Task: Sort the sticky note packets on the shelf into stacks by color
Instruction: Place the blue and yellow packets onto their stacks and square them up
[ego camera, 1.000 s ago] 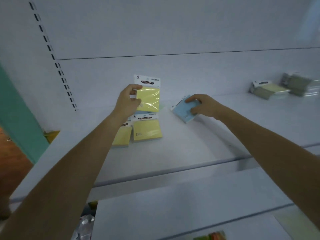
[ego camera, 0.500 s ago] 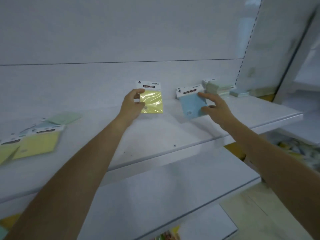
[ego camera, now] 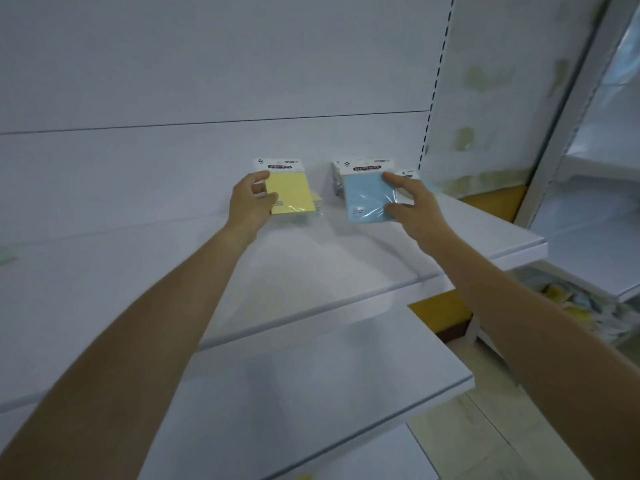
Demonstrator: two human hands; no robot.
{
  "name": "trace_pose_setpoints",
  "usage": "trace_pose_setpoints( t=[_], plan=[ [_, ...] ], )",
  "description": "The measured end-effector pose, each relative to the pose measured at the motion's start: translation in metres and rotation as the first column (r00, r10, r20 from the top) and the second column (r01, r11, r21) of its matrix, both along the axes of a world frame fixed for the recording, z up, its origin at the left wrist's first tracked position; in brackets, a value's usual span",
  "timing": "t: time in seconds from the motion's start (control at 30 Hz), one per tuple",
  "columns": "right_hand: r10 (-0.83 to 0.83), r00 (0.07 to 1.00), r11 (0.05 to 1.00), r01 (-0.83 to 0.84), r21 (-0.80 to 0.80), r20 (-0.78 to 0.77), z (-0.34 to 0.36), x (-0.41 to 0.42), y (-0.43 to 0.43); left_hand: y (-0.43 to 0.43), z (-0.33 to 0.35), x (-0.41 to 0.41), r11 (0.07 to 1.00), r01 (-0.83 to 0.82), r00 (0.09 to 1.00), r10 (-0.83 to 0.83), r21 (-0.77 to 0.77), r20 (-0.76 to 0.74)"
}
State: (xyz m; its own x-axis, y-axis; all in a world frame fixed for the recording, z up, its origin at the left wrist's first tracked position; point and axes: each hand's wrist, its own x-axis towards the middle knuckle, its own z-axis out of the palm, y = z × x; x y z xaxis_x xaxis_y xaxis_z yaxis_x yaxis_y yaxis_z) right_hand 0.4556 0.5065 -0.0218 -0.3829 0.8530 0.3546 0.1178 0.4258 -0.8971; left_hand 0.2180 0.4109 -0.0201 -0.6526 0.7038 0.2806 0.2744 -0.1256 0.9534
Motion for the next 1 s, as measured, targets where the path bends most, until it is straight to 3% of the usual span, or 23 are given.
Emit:
trace_pose_setpoints(
  t=[0.2,0.47,0.63,0.7,0.8,1.0],
  plan=[
    [0.059,0.990,0.997,-0.064,-0.040,-0.131,0.009,-0.015,0.064,0.055,0.004,-0.020,0.995,-0.066,0.998,0.065,-0.070,-0.015],
    [0.127,0.987,0.992,-0.125,0.028,-0.101,0.024,-0.026,0.117,0.084,-0.012,-0.029,0.944,-0.164,0.986,0.156,-0.286,-0.051],
    [0.179,0.976,0.984,-0.177,0.027,-0.121,0.026,-0.028,0.148,0.089,-0.012,-0.027,0.895,-0.231,0.970,0.183,-0.381,-0.157],
    [0.177,0.974,0.984,-0.177,0.013,-0.141,0.026,-0.023,0.165,0.091,-0.012,-0.023,0.834,-0.372,0.905,0.229,-0.407,-0.358],
    [0.165,0.975,0.986,-0.167,0.003,-0.147,0.025,-0.008,0.193,0.095,-0.011,-0.001,0.819,-0.537,0.693,0.292,-0.201,-0.659],
    [0.139,0.975,0.975,-0.166,-0.148,-0.174,0.012,0.025,0.243,0.126,-0.007,0.102,0.968,-0.252,0.460,0.128,0.009,-0.878]
  ],
)
